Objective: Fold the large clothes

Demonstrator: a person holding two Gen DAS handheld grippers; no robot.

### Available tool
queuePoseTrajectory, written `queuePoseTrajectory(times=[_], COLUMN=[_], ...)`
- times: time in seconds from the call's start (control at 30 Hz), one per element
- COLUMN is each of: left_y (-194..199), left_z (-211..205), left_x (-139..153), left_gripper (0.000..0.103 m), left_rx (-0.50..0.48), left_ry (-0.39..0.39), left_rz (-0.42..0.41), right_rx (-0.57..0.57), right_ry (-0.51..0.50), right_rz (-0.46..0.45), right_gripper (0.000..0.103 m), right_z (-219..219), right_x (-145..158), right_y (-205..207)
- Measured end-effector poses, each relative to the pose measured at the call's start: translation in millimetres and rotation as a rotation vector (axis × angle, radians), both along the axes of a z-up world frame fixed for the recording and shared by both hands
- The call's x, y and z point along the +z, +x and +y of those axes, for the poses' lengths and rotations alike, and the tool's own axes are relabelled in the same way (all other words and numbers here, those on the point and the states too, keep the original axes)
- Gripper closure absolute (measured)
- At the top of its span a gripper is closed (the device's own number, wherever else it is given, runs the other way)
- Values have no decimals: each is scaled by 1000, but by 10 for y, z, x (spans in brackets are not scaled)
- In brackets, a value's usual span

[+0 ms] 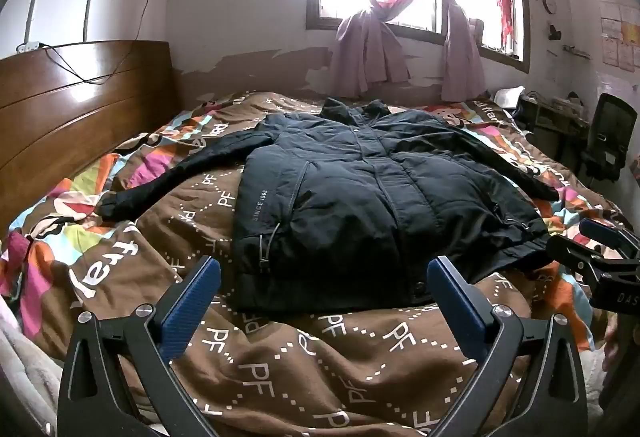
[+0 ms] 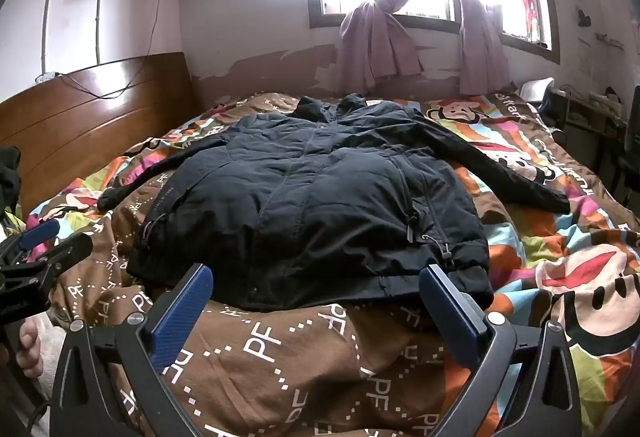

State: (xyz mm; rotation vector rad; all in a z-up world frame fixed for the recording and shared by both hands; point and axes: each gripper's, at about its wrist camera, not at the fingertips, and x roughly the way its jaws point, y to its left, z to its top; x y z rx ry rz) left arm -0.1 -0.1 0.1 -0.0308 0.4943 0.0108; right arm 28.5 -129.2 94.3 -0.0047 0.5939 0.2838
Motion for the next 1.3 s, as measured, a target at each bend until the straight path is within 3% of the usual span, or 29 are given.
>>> queuePoseTrajectory(times=[1.3], left_y=[3], left_z=[1], left_x=[0], left_gripper=[1], left_rx=[0], left_ry=[3], left_rz=[-1], right_rx=[0], right_ry=[-3], right_rz=[10], right_gripper=[0], right_z=[-8], right_x=[-35], right_y=[20])
